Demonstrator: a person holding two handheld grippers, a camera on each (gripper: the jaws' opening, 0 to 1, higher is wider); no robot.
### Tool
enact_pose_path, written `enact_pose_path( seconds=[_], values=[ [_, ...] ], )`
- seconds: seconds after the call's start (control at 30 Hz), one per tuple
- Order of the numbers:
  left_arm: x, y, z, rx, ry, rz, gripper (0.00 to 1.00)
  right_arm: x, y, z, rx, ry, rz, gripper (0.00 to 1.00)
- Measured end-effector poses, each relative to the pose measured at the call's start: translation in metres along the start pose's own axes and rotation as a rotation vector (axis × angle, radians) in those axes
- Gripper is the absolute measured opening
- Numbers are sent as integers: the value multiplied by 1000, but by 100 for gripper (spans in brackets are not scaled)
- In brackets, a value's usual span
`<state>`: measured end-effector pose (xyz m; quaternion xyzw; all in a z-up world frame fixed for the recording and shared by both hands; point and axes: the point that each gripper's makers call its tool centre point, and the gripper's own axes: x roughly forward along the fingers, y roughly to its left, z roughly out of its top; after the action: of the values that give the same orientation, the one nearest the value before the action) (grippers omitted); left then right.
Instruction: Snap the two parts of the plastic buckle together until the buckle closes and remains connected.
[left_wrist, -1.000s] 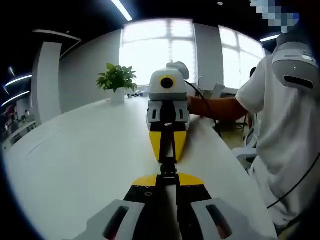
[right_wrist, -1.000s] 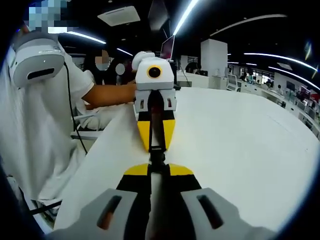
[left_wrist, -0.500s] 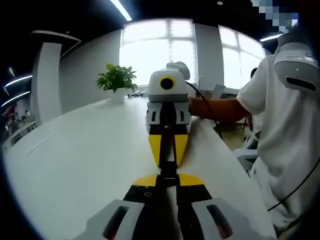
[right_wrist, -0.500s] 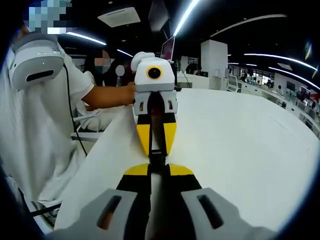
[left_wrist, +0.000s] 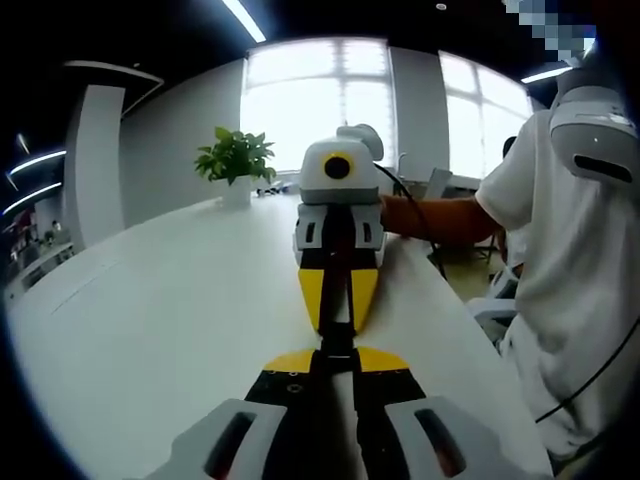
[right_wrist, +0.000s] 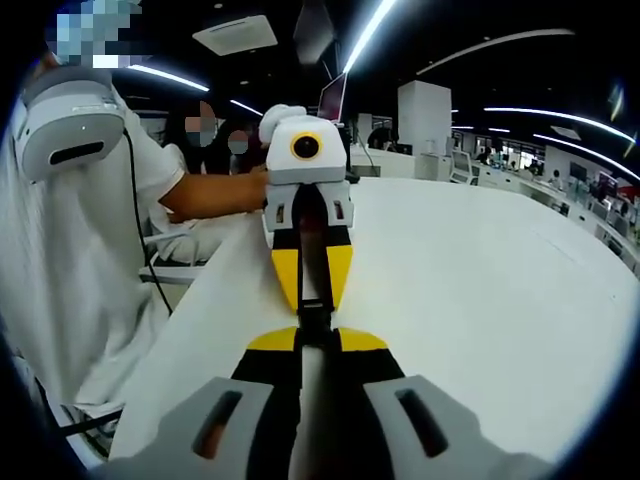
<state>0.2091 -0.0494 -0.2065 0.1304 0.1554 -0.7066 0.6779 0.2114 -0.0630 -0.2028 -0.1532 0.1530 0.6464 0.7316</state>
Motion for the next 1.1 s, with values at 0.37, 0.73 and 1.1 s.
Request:
enact_pose_path(
  seconds=[0.37,0.73,1.1],
  values=[
    [0,-1,-1,-13,0,1,11,0,-1,0,0,-4,2,11],
    [0,-1,0,-12,-6,5,22,0,0,0,-2,-8,4,11],
    [1,3,0,-19,-8,17,28,0,0,0,-3,-9,6,12]
  ],
)
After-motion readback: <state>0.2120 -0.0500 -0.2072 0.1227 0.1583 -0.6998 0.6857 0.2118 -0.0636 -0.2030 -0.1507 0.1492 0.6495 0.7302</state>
